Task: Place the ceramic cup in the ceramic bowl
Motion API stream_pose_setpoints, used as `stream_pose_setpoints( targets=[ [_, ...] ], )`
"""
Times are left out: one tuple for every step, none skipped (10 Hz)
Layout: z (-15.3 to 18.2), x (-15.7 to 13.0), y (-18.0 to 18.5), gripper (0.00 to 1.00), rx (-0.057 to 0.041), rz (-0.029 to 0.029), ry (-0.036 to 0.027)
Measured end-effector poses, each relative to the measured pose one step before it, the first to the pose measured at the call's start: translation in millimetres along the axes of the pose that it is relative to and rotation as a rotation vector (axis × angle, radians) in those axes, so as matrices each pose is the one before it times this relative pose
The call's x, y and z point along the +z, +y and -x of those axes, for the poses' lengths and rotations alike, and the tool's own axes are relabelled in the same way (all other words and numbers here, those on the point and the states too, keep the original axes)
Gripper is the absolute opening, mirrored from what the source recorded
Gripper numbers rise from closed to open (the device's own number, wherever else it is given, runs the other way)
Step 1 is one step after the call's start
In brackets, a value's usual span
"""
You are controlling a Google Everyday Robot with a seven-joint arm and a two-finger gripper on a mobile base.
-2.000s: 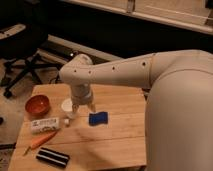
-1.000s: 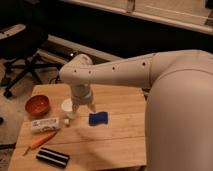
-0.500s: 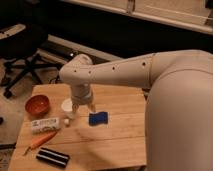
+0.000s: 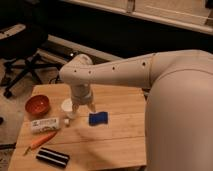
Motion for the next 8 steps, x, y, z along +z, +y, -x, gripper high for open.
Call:
stream_pose_setpoints(
  targets=[
    [-0.01,0.00,-0.01,0.65,-0.00002,-0.00003,0.00001],
    [0.00,-0.03,0.05,0.65,-0.00020,0.00000,-0.00008],
    [3.34,-0.85,-0.65,0.65,-0.00712,-0.00356,-0.00984],
    [7.04,-1.35,-1.83,0.65,-0.01218,-0.00580,-0.02022],
    [6.92,-1.81,-0.68,0.65,-0.00943,-0.00071,-0.01877],
    [10.40,-2.99,1.98,0.65,-0.01270,0.01104,-0.02387],
    [13.08,-2.00,3.54,0.65,-0.01525,0.02016,-0.02421],
    [8.52,0.98,3.41,0.65,-0.01091,0.01672,-0.01167]
  ],
)
